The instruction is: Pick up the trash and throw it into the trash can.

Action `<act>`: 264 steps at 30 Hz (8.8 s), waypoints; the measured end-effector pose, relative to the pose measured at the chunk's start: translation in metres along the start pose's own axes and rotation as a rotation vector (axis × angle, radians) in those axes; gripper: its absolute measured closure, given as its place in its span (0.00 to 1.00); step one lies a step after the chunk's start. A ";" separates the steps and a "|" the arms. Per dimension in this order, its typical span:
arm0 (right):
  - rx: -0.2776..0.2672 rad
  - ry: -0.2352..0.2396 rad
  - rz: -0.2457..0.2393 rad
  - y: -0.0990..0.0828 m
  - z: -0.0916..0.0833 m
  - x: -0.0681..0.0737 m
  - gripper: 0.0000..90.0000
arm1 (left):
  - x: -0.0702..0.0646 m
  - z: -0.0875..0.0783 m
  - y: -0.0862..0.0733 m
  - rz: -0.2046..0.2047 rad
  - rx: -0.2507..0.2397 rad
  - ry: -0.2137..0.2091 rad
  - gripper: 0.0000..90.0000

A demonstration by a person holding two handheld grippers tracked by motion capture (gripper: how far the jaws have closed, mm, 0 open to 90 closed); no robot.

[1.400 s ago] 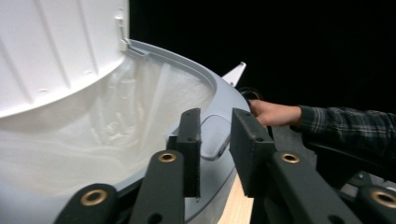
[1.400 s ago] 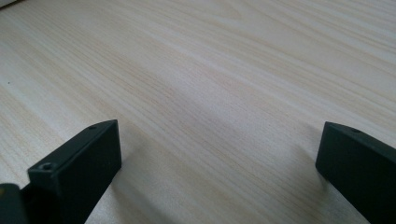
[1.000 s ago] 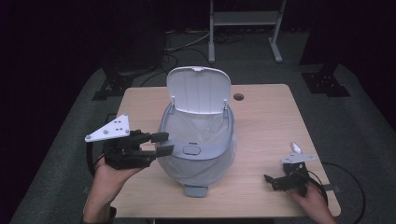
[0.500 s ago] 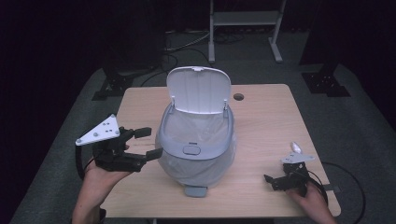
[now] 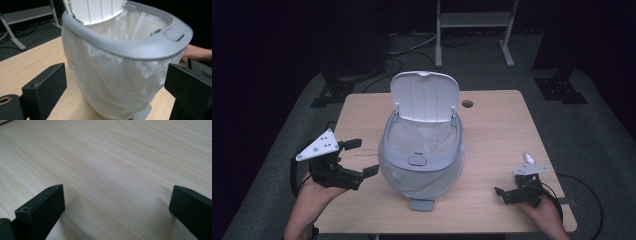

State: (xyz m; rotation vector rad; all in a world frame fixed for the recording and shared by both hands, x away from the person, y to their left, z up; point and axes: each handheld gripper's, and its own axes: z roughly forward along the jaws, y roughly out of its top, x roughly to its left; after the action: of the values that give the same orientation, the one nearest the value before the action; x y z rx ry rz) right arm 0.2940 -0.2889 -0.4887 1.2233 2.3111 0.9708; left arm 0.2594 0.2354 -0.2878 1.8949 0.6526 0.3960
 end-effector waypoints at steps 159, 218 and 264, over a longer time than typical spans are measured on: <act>-0.067 -0.156 0.175 0.030 -0.007 -0.086 0.00 | 0.035 0.094 -0.172 -0.034 0.365 0.118 0.00; 0.013 -0.185 0.194 0.016 -0.004 -0.095 0.71 | 0.035 0.094 -0.172 -0.033 0.366 0.118 0.00; -0.092 0.003 0.093 0.047 -0.036 -0.061 0.72 | 0.035 0.094 -0.172 -0.033 0.367 0.117 0.00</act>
State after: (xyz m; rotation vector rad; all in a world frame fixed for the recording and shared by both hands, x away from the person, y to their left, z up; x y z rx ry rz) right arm 0.3350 -0.3353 -0.4304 1.3022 2.2030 1.0986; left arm 0.2940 0.2399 -0.4835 2.2155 0.8805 0.3884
